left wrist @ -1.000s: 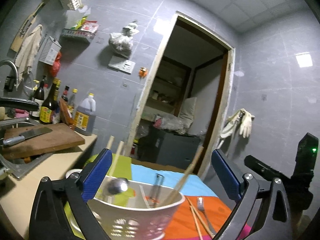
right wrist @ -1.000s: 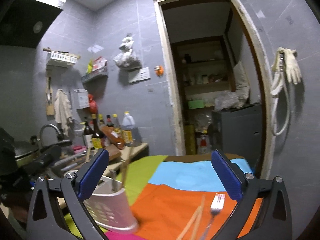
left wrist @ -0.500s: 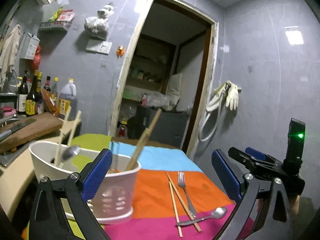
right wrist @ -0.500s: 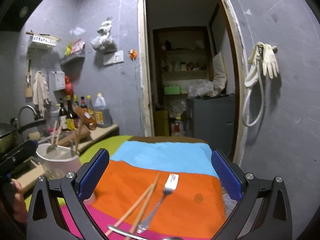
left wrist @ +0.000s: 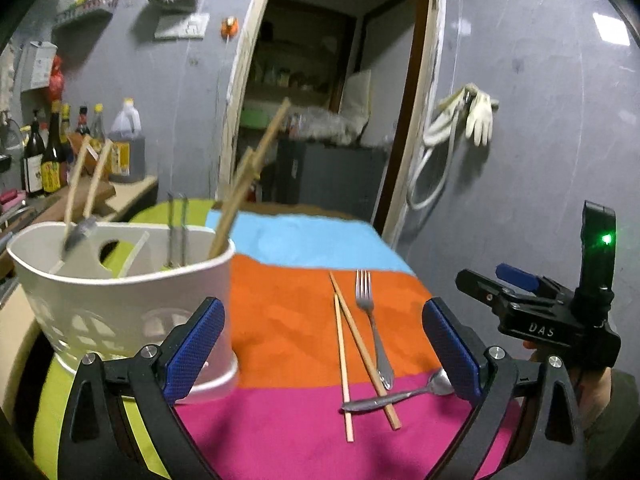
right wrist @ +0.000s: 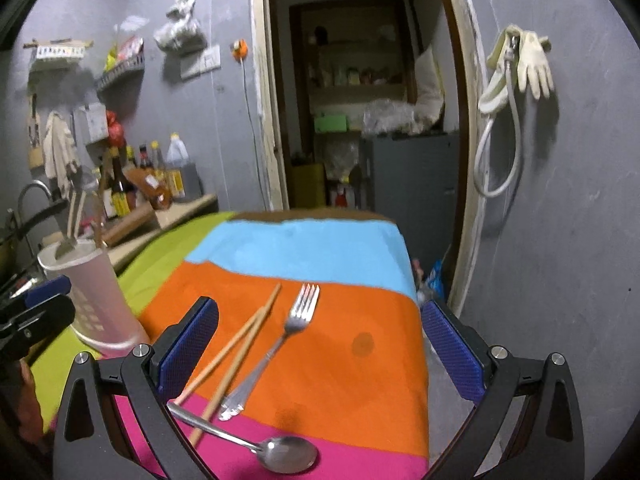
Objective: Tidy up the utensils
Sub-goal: 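Move both empty tools back over the chopsticks and fork on the cloth, then close the left tool on a wooden chopstick while the right tool lowers toward the silver fork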
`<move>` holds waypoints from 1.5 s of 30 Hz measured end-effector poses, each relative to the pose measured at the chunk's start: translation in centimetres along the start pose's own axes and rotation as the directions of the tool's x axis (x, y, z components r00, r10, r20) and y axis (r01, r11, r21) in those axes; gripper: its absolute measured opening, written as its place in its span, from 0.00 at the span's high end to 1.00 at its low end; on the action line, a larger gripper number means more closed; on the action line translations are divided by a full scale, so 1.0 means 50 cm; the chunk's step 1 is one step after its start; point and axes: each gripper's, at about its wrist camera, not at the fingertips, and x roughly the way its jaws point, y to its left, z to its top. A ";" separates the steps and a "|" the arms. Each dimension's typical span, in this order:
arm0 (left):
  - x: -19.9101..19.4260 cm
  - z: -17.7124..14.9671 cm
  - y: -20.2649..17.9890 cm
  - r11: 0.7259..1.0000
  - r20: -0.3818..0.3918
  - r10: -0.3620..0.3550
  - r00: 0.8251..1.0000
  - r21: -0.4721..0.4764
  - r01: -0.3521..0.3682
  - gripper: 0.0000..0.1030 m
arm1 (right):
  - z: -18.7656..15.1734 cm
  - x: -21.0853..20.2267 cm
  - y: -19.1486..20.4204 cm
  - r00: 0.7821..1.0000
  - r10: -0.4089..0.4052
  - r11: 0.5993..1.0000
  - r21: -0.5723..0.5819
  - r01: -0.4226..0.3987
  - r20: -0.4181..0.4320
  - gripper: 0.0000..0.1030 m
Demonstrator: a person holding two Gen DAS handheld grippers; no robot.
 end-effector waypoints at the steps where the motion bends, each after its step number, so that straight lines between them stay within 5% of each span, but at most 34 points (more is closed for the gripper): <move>1: 0.010 -0.002 -0.004 1.000 -0.018 -0.001 1.000 0.002 0.001 0.10 | -0.003 0.010 -0.005 1.000 0.007 1.000 0.003 -0.007 -0.020 0.01; 6: 0.063 -0.005 -0.023 0.999 -0.117 0.013 0.993 0.039 -0.009 0.30 | -0.012 0.052 -0.024 0.992 0.053 0.998 0.023 -0.051 -0.114 0.15; 13: 0.149 -0.011 -0.019 0.998 -0.285 -0.003 0.959 0.057 0.020 0.58 | -0.023 0.101 -0.037 0.968 0.100 0.994 0.055 -0.090 -0.229 0.30; 24: 0.264 -0.015 0.000 0.997 -0.462 -0.012 0.887 0.058 0.044 0.83 | -0.022 0.176 -0.027 0.929 0.118 0.993 0.023 -0.117 -0.352 0.52; 31: 0.315 -0.020 0.010 0.996 -0.546 -0.071 0.835 0.007 0.089 0.86 | -0.024 0.201 -0.030 0.910 0.146 0.989 0.046 -0.139 -0.388 0.54; 39: 0.324 -0.017 0.020 0.998 -0.543 -0.065 0.837 -0.021 0.063 0.97 | -0.019 0.217 -0.027 0.897 0.147 0.989 0.043 -0.142 -0.418 0.55; 45: 0.293 -0.024 0.045 0.994 -0.470 -0.046 0.881 -0.109 -0.006 0.97 | -0.018 0.257 -0.017 0.871 0.152 0.988 0.054 -0.144 -0.468 0.59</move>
